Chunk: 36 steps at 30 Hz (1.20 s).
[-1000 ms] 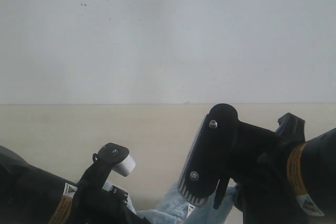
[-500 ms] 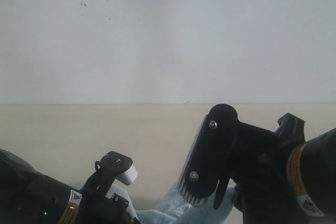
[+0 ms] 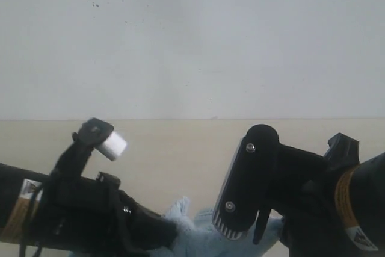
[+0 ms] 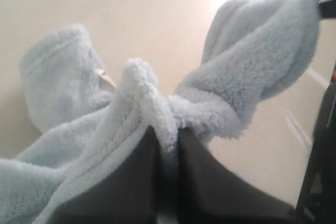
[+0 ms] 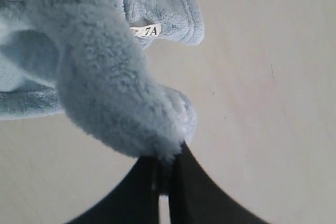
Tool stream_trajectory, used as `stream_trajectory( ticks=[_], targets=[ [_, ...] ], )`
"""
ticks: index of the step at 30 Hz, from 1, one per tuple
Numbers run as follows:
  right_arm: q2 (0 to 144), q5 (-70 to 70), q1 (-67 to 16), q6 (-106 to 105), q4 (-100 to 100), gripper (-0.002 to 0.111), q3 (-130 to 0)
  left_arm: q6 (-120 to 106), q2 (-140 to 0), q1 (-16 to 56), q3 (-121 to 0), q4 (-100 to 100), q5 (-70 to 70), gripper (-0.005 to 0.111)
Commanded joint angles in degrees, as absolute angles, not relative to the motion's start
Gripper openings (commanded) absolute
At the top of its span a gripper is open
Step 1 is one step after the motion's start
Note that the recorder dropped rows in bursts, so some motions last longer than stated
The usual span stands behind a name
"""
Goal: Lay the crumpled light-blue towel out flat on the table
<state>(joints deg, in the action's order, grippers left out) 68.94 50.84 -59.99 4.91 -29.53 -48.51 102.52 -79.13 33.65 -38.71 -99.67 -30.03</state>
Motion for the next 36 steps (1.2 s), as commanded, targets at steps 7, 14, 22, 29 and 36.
stream_trajectory(
  ticks=[7,14,22,29,36],
  targets=[
    [66.7,58.6,-59.8,5.8,-31.8,0.0,-48.6,106.1,-67.1,33.8,-38.4,-99.9,-29.9,0.006],
    [62.5,62.6,-59.8,7.3,-32.4,0.0,-48.6,107.1,-67.2,33.8,-38.4,-99.9,-30.1,0.006],
    [61.2,64.8,-59.8,7.5,-32.0,0.0,-48.6,107.2,-67.2,33.8,-38.4,-99.9,-30.4,0.006],
    [61.2,68.6,-59.8,7.5,-32.1,0.0,-48.6,108.3,-67.0,33.8,-38.4,-99.9,-30.4,0.006],
    [57.9,68.7,-59.8,8.4,-35.2,0.0,-48.6,108.4,-59.8,33.8,-40.7,-99.9,-26.9,0.006]
  ],
)
